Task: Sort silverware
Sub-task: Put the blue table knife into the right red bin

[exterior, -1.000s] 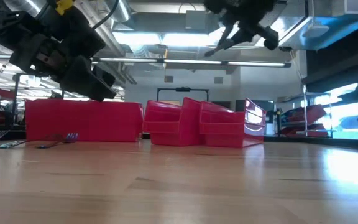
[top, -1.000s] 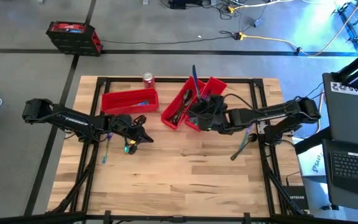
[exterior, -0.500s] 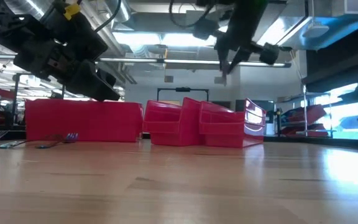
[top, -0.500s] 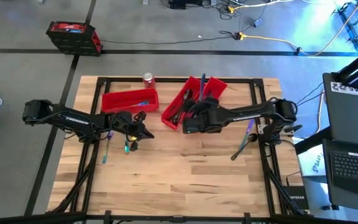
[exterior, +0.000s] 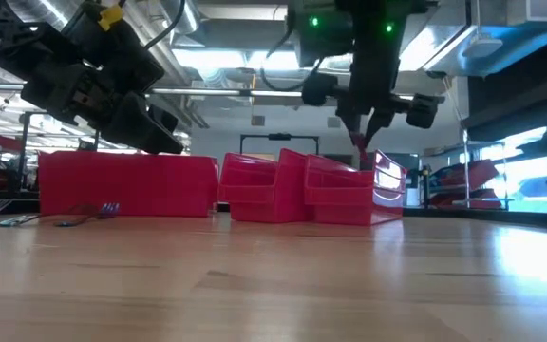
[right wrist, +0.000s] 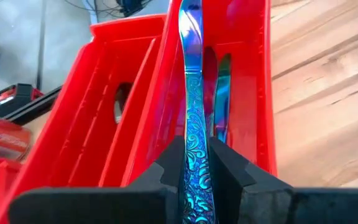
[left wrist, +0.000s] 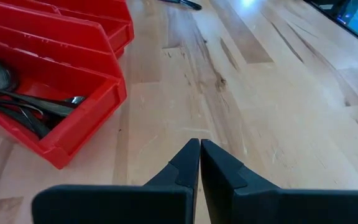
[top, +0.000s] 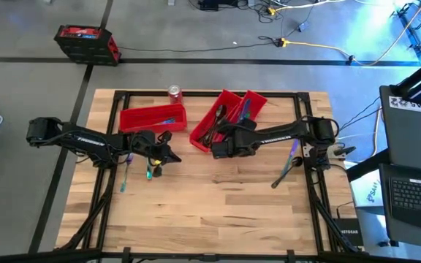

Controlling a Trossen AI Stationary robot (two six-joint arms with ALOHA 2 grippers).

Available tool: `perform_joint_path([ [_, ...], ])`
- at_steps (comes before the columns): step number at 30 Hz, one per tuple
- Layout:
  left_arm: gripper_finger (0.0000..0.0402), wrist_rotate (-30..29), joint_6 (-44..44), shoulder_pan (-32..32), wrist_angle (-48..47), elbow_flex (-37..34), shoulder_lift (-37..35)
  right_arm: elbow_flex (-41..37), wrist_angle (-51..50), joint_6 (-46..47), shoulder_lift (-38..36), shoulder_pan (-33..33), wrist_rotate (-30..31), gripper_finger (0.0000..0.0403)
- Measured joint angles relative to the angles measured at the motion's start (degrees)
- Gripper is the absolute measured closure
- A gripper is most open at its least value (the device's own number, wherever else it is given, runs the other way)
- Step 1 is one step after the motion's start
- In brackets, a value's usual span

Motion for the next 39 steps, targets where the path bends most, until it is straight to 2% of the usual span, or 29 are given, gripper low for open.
perform_joint_path([
  [5, 0.0401, -0.03, -0.03, 0.00, -0.50, 0.00, 0.00, -0.04, -0.09, -2.19, 1.37, -2.14, -0.41, 0.0371],
  [10, 0.0401, -0.39, -0.02, 0.00, -2.35, 0.02, 0.00, -0.07, 1.49, -4.29, 3.35, -3.40, -2.20, 0.0348],
  [18, 0.0402, -0.44, -0.03, 0.00, -4.54, 0.02, 0.00, -0.07, 1.80, -4.65, 4.86, -4.13, -2.23, 0.0362],
  [26, 0.0402, -0.53, -0.02, 0.00, -4.59, 0.02, 0.00, -0.07, 1.91, -7.48, 5.09, -4.08, -1.34, 0.0313],
  [39, 0.0402, -1.22, 0.22, 0.00, -4.49, 0.02, 0.00, 0.63, 1.07, -10.72, 4.20, -2.88, 0.49, 0.0307],
])
